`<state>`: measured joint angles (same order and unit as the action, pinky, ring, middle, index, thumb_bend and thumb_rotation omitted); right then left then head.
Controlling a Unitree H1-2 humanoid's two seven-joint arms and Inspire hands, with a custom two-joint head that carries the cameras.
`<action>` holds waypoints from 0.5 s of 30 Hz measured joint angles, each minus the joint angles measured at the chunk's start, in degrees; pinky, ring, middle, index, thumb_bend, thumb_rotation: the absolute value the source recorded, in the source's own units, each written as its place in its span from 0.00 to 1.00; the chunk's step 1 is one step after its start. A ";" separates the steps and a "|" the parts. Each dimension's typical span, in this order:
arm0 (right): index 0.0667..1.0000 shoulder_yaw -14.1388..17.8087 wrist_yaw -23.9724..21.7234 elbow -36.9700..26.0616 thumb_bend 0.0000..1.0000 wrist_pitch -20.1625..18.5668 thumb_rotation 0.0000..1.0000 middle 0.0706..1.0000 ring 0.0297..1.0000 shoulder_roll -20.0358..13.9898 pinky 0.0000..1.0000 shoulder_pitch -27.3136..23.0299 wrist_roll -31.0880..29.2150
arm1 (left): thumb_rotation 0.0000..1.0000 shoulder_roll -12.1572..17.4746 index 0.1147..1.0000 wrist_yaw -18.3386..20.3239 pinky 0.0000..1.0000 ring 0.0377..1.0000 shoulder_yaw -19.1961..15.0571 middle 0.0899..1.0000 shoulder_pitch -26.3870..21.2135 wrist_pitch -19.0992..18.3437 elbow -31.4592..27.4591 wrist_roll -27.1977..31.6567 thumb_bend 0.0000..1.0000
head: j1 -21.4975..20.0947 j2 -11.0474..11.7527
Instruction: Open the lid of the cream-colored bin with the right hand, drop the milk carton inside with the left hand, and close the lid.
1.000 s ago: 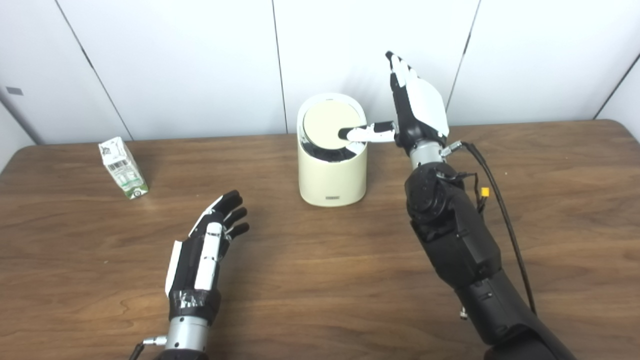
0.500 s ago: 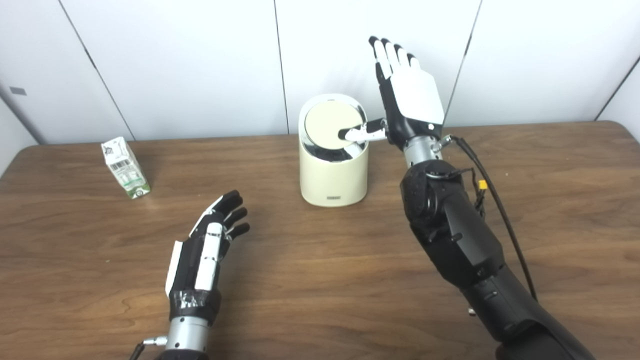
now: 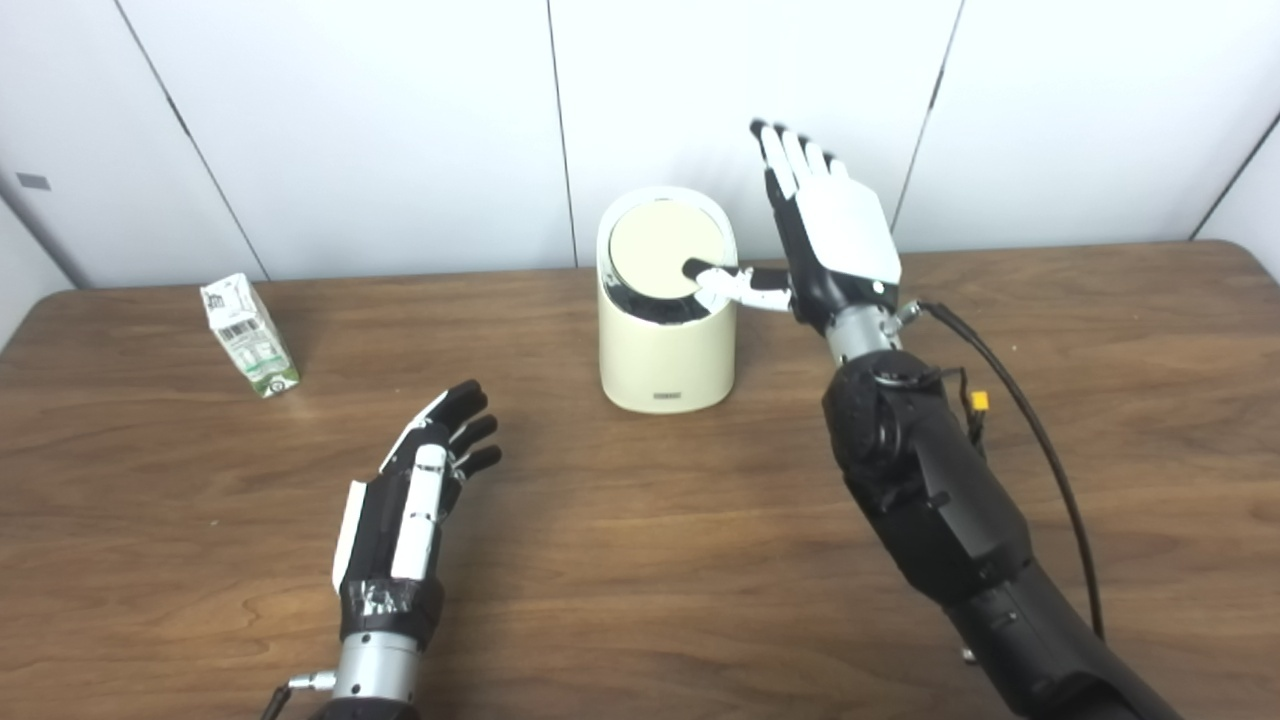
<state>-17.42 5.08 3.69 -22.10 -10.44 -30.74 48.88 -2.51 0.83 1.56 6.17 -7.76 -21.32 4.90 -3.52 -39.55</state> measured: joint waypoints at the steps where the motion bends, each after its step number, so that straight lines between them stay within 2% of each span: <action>1: 1.00 0.44 -0.29 -0.26 0.76 0.01 0.97 1.00 1.00 0.00 1.00 0.50 -0.68 | 0.80 -0.01 0.85 0.00 0.78 0.83 0.01 0.85 0.00 0.00 0.00 0.03 0.27 | 0.00 0.09; 10: 1.00 3.82 -1.92 -7.02 0.84 0.15 1.00 1.00 1.00 0.42 0.99 3.16 -5.23 | 0.81 0.13 0.85 0.11 0.80 0.84 -0.08 0.86 -0.09 0.00 0.00 0.09 0.27 | -0.53 0.35; 15: 1.00 6.00 -1.70 -10.09 0.86 2.55 1.00 1.00 1.00 0.37 0.98 4.94 -8.61 | 0.80 0.28 0.86 0.15 0.80 0.84 -0.15 0.86 -0.12 0.00 0.01 0.17 0.27 | -0.53 0.44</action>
<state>-11.43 3.38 -6.39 -19.55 -10.08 -25.80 40.27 -2.23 0.98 1.40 6.05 -7.76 -21.31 5.06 -4.04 -39.11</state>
